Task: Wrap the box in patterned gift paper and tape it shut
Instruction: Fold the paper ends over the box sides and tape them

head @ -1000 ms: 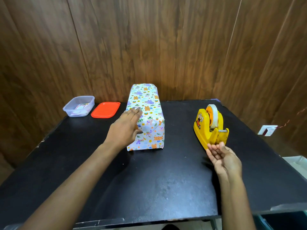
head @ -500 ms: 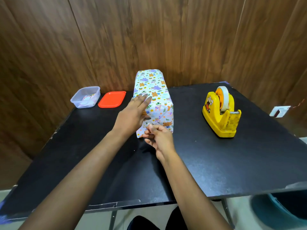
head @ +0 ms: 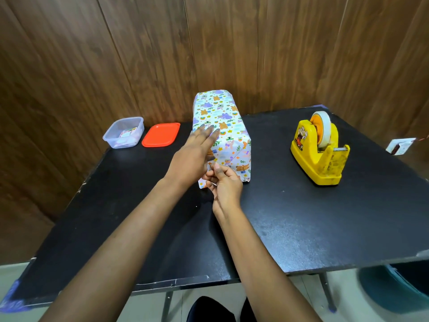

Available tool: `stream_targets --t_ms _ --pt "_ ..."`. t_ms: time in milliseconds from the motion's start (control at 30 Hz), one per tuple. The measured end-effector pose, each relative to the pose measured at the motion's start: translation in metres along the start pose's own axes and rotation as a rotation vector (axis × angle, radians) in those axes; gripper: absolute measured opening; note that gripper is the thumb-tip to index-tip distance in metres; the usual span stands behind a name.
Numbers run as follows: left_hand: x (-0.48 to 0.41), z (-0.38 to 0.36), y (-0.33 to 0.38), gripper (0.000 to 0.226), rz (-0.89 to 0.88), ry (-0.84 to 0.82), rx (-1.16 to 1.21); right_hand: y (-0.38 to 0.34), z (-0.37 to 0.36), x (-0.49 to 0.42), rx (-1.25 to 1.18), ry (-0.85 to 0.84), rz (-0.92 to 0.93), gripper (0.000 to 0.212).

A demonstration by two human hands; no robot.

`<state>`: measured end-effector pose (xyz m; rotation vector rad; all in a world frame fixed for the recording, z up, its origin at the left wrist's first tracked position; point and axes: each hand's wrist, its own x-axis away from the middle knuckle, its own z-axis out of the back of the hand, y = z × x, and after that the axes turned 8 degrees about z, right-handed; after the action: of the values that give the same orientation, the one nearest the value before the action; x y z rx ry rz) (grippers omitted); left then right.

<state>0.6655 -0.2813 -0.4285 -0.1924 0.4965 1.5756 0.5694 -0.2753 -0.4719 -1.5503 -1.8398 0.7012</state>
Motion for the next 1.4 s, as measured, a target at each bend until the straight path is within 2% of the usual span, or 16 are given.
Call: stream_targets --t_ms 400,567,767,1033,1200,1400 --pt "0.001 0.004 0.002 0.065 0.008 -0.011 -0.011 0.001 -0.014 -0.004 -0.029 0.145 -0.077 0.024" --pt "0.002 0.003 0.004 0.064 0.031 0.009 -0.021 0.004 -0.010 -0.010 0.041 0.108 -0.129 0.025" --pt "0.002 0.002 0.003 0.061 0.027 0.079 -0.035 0.005 0.004 -0.013 0.207 0.064 -0.141 0.043" --pt "-0.002 0.001 -0.006 0.058 -0.106 0.049 -0.167 0.009 0.016 -0.016 0.397 0.011 -0.103 0.031" --pt "-0.003 0.003 -0.008 0.058 -0.104 0.031 -0.167 0.003 0.020 -0.015 0.433 -0.052 -0.072 0.036" --pt "-0.001 0.004 -0.005 0.058 -0.092 0.044 -0.127 0.003 0.019 -0.021 0.455 -0.029 -0.096 0.033"
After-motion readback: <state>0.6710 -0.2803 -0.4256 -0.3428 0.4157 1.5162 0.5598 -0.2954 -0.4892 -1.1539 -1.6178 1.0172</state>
